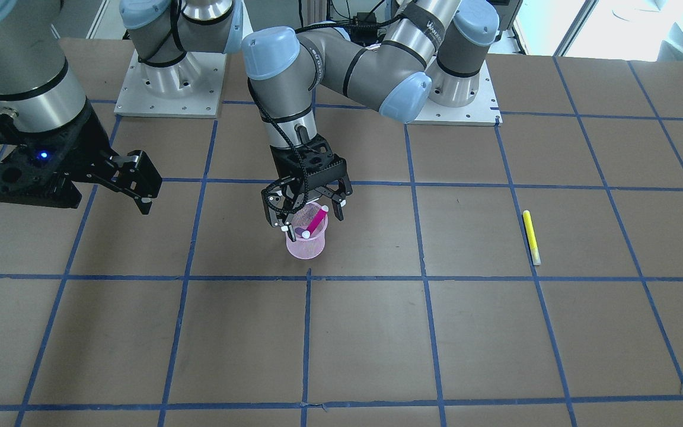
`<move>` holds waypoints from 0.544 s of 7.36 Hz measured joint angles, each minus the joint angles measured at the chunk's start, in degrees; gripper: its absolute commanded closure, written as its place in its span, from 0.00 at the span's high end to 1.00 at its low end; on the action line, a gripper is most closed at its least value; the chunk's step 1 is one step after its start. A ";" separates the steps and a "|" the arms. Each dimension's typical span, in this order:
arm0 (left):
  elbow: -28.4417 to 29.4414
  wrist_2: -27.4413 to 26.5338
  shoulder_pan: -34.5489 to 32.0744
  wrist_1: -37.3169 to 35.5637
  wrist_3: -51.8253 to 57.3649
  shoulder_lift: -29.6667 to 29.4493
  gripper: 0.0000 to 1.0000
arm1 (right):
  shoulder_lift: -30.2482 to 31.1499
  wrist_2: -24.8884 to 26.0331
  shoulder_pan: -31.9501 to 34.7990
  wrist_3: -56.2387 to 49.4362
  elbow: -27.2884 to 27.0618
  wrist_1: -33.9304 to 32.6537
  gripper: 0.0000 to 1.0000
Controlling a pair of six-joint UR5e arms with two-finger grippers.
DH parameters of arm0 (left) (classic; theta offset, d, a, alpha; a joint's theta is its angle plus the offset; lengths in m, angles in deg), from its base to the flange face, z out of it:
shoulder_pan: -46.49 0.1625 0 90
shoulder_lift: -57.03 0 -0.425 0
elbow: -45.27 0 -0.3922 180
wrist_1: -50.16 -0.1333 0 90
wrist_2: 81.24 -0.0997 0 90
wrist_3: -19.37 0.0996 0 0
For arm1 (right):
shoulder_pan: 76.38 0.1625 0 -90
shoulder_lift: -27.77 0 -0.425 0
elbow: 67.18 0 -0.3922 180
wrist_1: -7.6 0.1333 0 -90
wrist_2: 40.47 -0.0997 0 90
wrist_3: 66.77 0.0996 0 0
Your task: Insert purple and pink pens into pink cup
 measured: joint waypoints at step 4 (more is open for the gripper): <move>9.47 8.53 12.08 20.73 19.62 4.42 1.00 | 0.09 -0.06 0.06 0.21 -0.29 0.53 1.00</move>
